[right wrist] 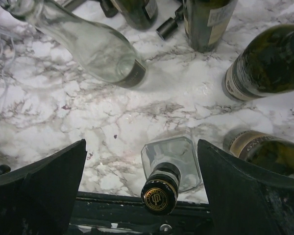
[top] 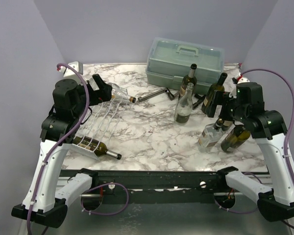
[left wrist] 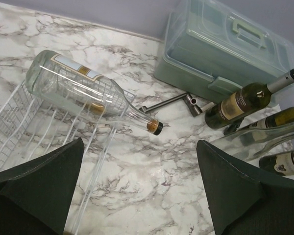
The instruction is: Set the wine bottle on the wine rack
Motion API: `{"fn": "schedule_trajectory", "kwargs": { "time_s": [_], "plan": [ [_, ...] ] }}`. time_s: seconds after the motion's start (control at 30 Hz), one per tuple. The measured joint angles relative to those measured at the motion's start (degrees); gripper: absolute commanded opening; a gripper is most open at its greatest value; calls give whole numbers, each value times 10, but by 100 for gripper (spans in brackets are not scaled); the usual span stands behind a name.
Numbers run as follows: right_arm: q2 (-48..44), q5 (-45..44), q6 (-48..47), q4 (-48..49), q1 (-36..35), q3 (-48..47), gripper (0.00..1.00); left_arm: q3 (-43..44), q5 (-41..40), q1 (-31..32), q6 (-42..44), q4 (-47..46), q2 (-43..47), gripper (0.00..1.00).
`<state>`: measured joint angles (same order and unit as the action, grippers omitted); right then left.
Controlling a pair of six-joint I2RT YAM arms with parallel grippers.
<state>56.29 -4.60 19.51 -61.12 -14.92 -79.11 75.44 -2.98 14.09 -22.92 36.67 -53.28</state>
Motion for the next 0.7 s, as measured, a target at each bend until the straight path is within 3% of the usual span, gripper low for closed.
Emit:
{"fn": "schedule_trajectory", "kwargs": {
  "time_s": [0.13, 0.3, 0.7],
  "plan": [
    [3, -13, 0, -32, -18, 0, 85, -3, 26, 0, 1, 0, -9, 99],
    [-5, -12, 6, -51, -24, 23, 83, 12, 52, 0, 5, 0, -41, 99],
    [-4, -20, 21, -76, -27, 61, 59, 78, 132, 0, 7, -27, -135, 99]
  ]
}}
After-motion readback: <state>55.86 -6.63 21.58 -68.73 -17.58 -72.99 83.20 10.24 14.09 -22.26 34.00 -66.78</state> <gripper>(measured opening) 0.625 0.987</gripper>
